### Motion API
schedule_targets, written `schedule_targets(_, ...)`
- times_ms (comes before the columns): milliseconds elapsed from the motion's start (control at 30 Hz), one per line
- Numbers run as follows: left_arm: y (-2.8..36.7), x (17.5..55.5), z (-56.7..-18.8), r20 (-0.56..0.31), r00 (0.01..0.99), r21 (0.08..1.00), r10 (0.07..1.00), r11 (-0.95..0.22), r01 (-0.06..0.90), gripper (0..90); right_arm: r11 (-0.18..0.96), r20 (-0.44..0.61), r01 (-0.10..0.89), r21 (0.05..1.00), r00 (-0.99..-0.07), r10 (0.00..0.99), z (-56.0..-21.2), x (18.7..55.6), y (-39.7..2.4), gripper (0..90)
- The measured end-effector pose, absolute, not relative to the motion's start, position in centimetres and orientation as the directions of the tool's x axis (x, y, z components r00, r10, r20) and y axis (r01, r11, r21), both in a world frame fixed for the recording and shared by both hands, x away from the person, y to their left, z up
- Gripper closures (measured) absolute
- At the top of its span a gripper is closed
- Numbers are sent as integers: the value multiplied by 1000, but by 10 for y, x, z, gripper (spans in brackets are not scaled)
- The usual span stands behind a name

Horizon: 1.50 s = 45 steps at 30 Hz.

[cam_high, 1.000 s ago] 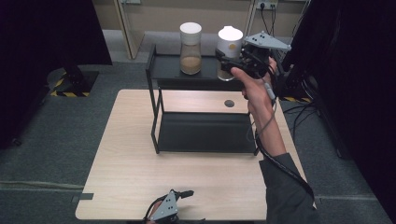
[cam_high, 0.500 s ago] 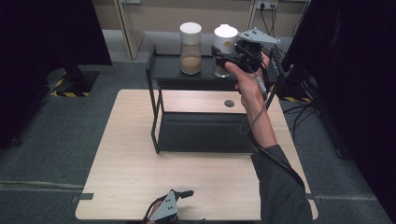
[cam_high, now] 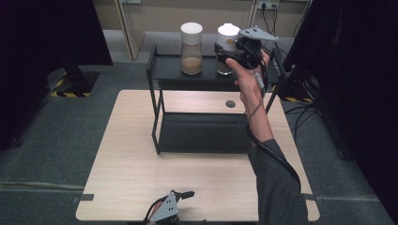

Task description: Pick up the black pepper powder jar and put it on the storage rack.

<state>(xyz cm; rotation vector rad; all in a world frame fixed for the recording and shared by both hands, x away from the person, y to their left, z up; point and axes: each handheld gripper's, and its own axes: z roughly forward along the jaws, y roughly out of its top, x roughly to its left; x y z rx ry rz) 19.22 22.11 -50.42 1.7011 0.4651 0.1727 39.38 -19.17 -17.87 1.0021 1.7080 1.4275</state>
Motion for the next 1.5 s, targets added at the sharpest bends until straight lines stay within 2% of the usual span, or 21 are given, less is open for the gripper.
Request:
schedule_targets(433, 221, 191, -504, -142, 906, 972, 399, -119, 204, 46, 107, -42, 113, 988, -473, 880, -187, 395, -187, 303)
schedule_targets(533, 221, 191, -504, -142, 906, 972, 398, -119, 204, 46, 103, -34, 118, 988, -478, 878, -187, 395, -190, 219)
schedule_targets(567, 221, 191, -504, -142, 906, 972, 398, -119, 204, 46, 103, -34, 118, 988, -478, 878, -187, 395, -190, 219)
schedule_targets(633, 221, 192, -504, -143, 906, 971, 398, -119, 206, 46, 93, -26, 116, 989, -482, 876, -188, 393, -193, 135)
schedule_targets(867, 220, 191, -504, -139, 907, 971, 399, -124, 203, 46, 71, -8, 109, 991, -487, 873, -191, 381, -199, 78)
schedule_targets(1067, 220, 191, -504, -138, 908, 971, 397, -126, 202, 46, 97, -23, 118, 988, -512, 859, -189, 373, -209, 64)
schedule_targets(1500, 219, 192, -505, -139, 907, 970, 398, -130, 206, 46, 79, -18, 79, 994, -581, 814, -200, 348, -234, 43)
